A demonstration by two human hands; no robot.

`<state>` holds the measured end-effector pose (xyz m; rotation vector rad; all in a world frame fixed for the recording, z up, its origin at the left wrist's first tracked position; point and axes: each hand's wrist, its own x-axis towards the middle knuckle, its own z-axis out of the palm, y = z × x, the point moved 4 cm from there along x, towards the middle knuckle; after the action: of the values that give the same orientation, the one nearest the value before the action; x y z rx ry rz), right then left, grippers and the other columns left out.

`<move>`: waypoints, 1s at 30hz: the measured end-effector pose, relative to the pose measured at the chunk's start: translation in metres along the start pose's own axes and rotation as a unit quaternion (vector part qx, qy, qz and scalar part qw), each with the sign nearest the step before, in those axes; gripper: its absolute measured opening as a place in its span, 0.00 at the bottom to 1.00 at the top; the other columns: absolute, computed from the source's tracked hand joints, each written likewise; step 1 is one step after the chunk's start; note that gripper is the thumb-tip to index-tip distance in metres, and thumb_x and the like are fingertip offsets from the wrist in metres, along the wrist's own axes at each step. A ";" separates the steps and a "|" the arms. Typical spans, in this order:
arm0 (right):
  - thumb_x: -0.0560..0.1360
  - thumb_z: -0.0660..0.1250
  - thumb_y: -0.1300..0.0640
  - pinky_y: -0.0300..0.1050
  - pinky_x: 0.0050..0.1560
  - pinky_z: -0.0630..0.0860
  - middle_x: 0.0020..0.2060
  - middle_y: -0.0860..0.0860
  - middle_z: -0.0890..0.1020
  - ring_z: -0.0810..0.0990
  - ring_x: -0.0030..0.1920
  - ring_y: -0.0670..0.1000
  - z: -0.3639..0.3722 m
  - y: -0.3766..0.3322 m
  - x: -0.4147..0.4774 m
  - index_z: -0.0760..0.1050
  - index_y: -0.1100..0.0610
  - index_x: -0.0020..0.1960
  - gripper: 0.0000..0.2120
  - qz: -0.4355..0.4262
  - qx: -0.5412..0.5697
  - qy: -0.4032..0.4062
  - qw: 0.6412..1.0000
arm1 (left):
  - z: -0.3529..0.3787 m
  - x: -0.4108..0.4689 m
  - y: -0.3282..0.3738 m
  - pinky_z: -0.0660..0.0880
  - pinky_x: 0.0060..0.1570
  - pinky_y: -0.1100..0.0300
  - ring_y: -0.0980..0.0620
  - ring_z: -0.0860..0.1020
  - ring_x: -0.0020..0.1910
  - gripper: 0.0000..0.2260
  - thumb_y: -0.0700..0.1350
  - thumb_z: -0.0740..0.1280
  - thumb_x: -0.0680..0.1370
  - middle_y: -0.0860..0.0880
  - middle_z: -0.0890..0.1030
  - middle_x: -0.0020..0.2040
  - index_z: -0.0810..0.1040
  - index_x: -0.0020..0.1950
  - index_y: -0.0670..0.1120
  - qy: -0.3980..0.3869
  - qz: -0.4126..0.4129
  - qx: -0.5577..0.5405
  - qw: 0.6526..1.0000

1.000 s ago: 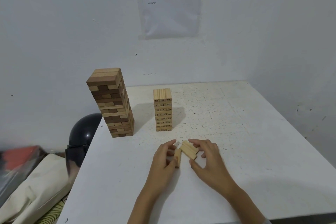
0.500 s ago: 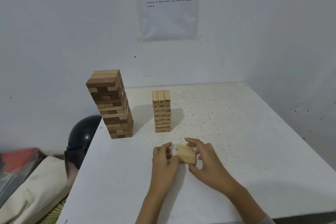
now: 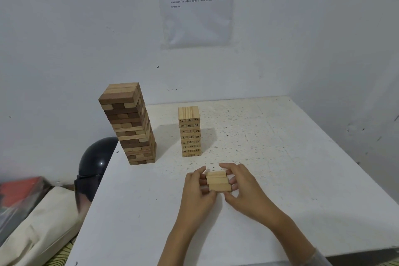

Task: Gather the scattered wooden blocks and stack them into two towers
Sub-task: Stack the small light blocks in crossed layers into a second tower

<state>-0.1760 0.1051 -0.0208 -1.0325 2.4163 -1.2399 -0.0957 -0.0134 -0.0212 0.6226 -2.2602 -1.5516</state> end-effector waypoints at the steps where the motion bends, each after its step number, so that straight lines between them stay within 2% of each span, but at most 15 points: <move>1: 0.74 0.68 0.65 0.26 0.49 0.69 0.55 0.48 0.68 0.71 0.48 0.40 0.000 0.000 0.000 0.65 0.51 0.70 0.28 0.001 -0.001 0.002 1.000 | 0.000 0.000 0.000 0.72 0.47 0.74 0.63 0.75 0.51 0.24 0.34 0.67 0.76 0.48 0.70 0.60 0.68 0.70 0.46 -0.001 -0.001 -0.001 1.000; 5: 0.73 0.67 0.66 0.25 0.49 0.68 0.55 0.49 0.68 0.72 0.49 0.41 0.002 -0.001 0.001 0.65 0.53 0.70 0.28 0.007 -0.008 0.009 1.000 | 0.000 0.000 0.000 0.72 0.46 0.75 0.63 0.76 0.49 0.23 0.34 0.67 0.76 0.47 0.71 0.60 0.68 0.70 0.45 0.000 -0.002 -0.002 1.000; 8: 0.74 0.67 0.65 0.25 0.51 0.67 0.55 0.48 0.66 0.71 0.54 0.45 0.006 0.002 0.002 0.64 0.53 0.71 0.28 0.019 -0.014 0.014 1.000 | 0.000 0.001 -0.002 0.72 0.45 0.75 0.62 0.76 0.50 0.22 0.35 0.67 0.76 0.48 0.72 0.60 0.69 0.70 0.45 0.003 -0.005 0.000 1.000; 11: 0.74 0.67 0.65 0.31 0.56 0.70 0.56 0.48 0.65 0.70 0.59 0.49 0.009 0.002 0.003 0.64 0.53 0.71 0.28 0.023 -0.020 0.018 0.999 | -0.001 0.002 -0.003 0.72 0.46 0.75 0.61 0.76 0.52 0.23 0.34 0.68 0.76 0.47 0.73 0.59 0.69 0.70 0.44 0.003 -0.006 0.008 1.000; 16: 0.74 0.67 0.64 0.39 0.61 0.72 0.57 0.49 0.65 0.71 0.60 0.50 0.009 0.003 0.002 0.64 0.53 0.71 0.28 0.021 -0.026 0.011 0.999 | -0.002 0.003 -0.005 0.72 0.46 0.75 0.60 0.76 0.52 0.23 0.34 0.68 0.76 0.47 0.73 0.59 0.69 0.70 0.43 -0.008 -0.010 0.012 1.000; 20: 0.73 0.70 0.59 0.38 0.60 0.70 0.58 0.47 0.64 0.67 0.60 0.48 0.002 0.006 0.000 0.63 0.47 0.69 0.28 0.031 -0.024 0.005 0.999 | -0.004 0.001 -0.005 0.73 0.52 0.71 0.59 0.72 0.57 0.26 0.39 0.69 0.76 0.54 0.69 0.58 0.66 0.71 0.49 -0.016 -0.001 0.036 0.999; 23: 0.72 0.69 0.58 0.36 0.56 0.68 0.60 0.42 0.64 0.65 0.60 0.46 -0.007 0.006 0.002 0.67 0.46 0.63 0.23 0.003 -0.041 -0.007 0.999 | -0.008 0.000 0.002 0.67 0.65 0.61 0.58 0.64 0.66 0.31 0.49 0.67 0.71 0.58 0.66 0.64 0.63 0.73 0.54 -0.056 0.059 0.103 0.991; 24: 0.71 0.69 0.59 0.35 0.54 0.66 0.60 0.41 0.64 0.64 0.59 0.46 -0.009 0.006 0.002 0.68 0.45 0.61 0.22 -0.008 -0.047 -0.021 0.999 | -0.008 0.000 0.004 0.63 0.67 0.61 0.58 0.61 0.67 0.32 0.50 0.65 0.69 0.58 0.64 0.66 0.62 0.73 0.55 -0.079 0.071 0.123 0.987; 26: 0.71 0.68 0.60 0.32 0.52 0.63 0.61 0.39 0.66 0.63 0.60 0.46 -0.009 0.007 0.003 0.70 0.45 0.58 0.19 -0.023 -0.060 -0.050 0.997 | -0.008 0.003 0.004 0.57 0.66 0.63 0.59 0.57 0.67 0.30 0.51 0.62 0.68 0.60 0.63 0.68 0.65 0.71 0.56 -0.110 0.086 0.172 0.975; 28: 0.71 0.68 0.60 0.29 0.49 0.62 0.59 0.37 0.69 0.64 0.59 0.46 -0.009 0.008 0.004 0.71 0.45 0.54 0.16 -0.033 -0.063 -0.046 0.996 | -0.009 0.007 0.003 0.55 0.61 0.66 0.60 0.57 0.68 0.25 0.53 0.62 0.69 0.62 0.65 0.67 0.68 0.68 0.56 -0.115 0.099 0.219 0.964; 30: 0.71 0.69 0.60 0.28 0.47 0.63 0.55 0.35 0.72 0.66 0.58 0.45 -0.010 0.010 0.005 0.71 0.43 0.52 0.15 -0.036 -0.053 -0.029 0.998 | -0.010 0.008 0.002 0.52 0.56 0.74 0.61 0.60 0.67 0.23 0.50 0.66 0.74 0.62 0.69 0.65 0.67 0.68 0.57 -0.104 0.098 0.200 0.969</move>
<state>-0.1892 0.1119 -0.0218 -1.1777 2.4439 -1.0963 -0.0983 -0.0248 -0.0157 0.3279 -2.7304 -1.1187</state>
